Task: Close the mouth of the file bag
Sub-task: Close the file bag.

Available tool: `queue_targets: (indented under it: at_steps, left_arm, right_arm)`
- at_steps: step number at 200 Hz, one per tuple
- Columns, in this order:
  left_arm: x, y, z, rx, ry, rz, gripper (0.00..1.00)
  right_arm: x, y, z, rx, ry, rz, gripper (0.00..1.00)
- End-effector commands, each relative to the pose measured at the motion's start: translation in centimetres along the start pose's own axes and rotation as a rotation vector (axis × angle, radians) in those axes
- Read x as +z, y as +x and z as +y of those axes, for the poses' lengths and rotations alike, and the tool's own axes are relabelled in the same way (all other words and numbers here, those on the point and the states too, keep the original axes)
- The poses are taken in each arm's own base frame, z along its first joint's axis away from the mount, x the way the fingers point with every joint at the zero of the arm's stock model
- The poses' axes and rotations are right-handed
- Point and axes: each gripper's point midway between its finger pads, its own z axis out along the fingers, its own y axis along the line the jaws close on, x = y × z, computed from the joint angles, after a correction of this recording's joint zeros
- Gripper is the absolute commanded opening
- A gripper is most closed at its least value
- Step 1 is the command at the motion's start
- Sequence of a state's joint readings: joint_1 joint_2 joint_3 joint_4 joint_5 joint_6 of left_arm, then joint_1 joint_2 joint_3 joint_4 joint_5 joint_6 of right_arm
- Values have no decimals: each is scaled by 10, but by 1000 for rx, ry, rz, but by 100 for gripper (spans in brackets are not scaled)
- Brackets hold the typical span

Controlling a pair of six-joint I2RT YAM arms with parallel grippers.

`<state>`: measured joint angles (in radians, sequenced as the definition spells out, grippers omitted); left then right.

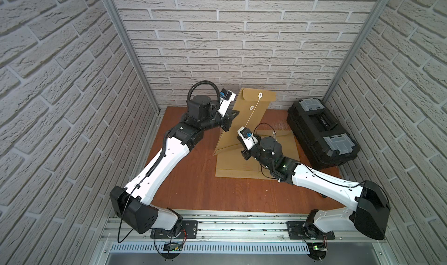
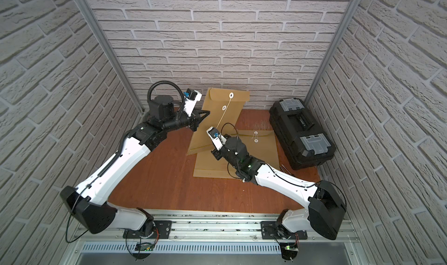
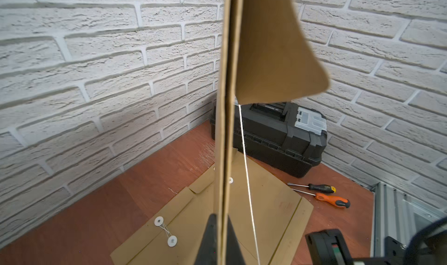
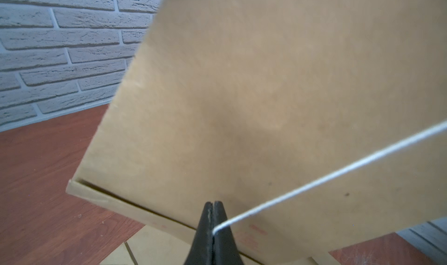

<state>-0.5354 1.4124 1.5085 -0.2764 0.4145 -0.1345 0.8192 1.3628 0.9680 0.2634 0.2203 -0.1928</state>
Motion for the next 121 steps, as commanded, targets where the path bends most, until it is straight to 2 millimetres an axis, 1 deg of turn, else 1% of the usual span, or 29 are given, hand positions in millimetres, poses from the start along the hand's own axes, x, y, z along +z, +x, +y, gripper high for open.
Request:
queue_targets:
  at_steps: [1, 6, 17, 45, 80, 103, 121]
  left_arm:
    - [-1, -11, -11, -41, 98, -59, 0]
    - [-1, -9, -12, -49, 111, -56, 0]
    - [-1, -6, -15, -67, 147, -51, 0]
    - [-4, -4, -21, -110, 217, -46, 0]
    - [-2, -1, -25, -165, 274, -41, 0]
    - [-1, -1, -25, -193, 284, -53, 0]
    - [1, 2, -21, -206, 266, -63, 0]
  right_arm:
    - [2, -17, 6, -112, 41, -7, 3]
    - [2, -20, 9, -128, 39, -7, 3]
    - [5, -19, 13, -149, 32, 9, 3]
    - [4, -21, 13, -153, 27, 8, 3]
    - [2, -22, 17, -147, 3, 5, 3]
    - [2, -20, 16, -148, 8, 9, 3]
    - [1, -20, 15, -138, 14, 12, 3]
